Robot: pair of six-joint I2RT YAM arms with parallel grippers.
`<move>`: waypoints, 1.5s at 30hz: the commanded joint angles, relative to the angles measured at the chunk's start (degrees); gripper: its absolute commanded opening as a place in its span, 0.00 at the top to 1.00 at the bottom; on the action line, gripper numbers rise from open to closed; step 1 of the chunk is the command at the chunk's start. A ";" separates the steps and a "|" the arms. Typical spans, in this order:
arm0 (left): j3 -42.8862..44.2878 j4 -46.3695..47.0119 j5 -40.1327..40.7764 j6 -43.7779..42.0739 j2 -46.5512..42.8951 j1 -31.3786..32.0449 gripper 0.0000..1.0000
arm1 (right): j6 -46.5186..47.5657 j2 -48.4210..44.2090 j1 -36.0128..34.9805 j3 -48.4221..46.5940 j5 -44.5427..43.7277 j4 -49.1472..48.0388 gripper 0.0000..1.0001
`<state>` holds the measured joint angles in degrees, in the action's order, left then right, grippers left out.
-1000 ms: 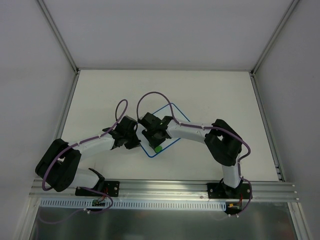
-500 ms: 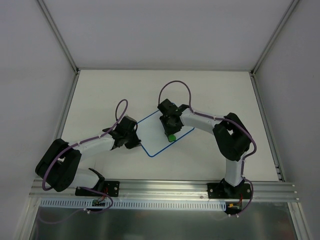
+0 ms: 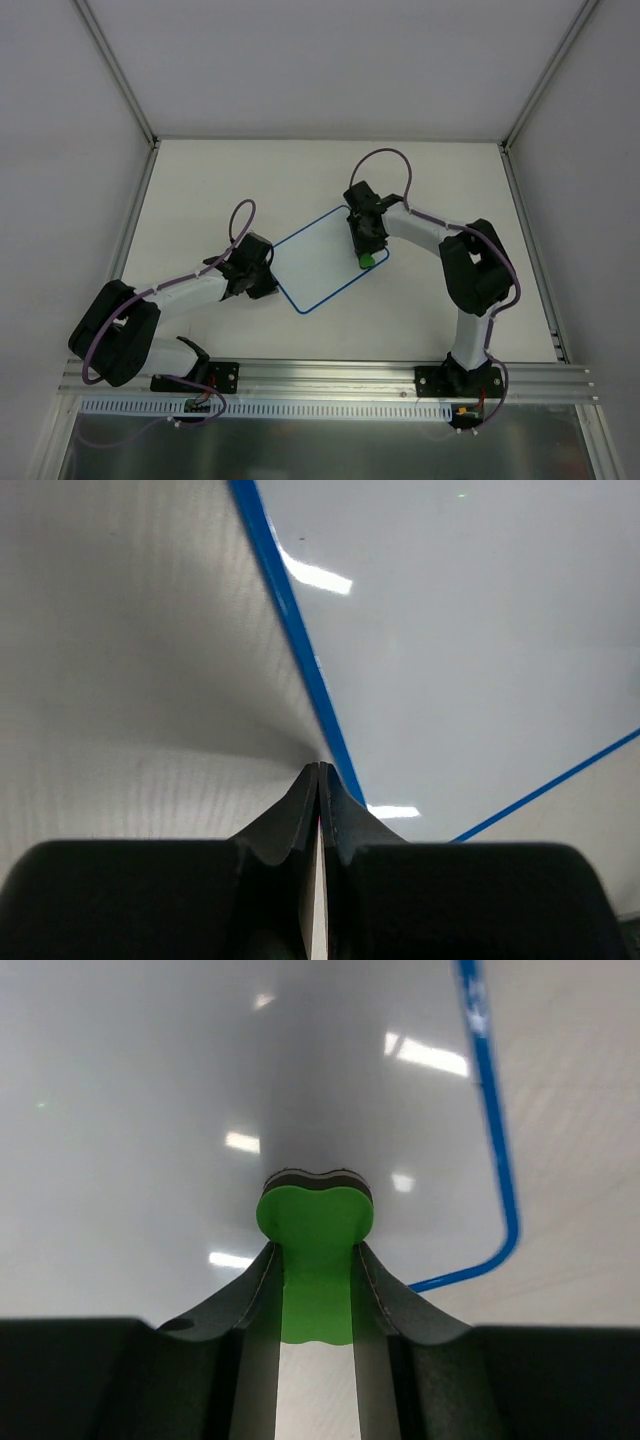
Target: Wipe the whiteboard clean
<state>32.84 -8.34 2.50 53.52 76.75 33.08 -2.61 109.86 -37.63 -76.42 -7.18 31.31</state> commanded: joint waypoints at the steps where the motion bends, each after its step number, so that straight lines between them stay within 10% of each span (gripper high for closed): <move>1: -0.85 -4.67 3.83 -3.15 -1.78 0.40 1.00 | 0.68 -5.61 7.71 2.85 -4.33 2.10 1.00; 17: 1.79 -4.85 3.56 -5.61 -1.16 0.32 1.00 | -1.69 -7.66 36.57 6.29 -2.67 -2.66 0.99; 24: 2.75 -5.46 4.18 -7.02 -2.30 0.32 0.94 | -1.96 -4.58 38.77 5.67 -0.73 -2.75 0.66; 34: 7.67 -9.76 7.77 -11.76 -7.57 0.32 0.55 | -1.52 -15.26 39.38 7.87 0.24 -1.52 0.09; 45: 21.20 -20.13 21.74 -27.05 -18.03 -0.12 0.01 | 6.03 -46.45 40.00 0.40 -0.82 5.78 0.01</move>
<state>48.99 -23.94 16.75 34.02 62.83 33.01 -0.69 72.90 1.72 -72.03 -7.49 34.57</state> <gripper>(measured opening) 0.986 0.989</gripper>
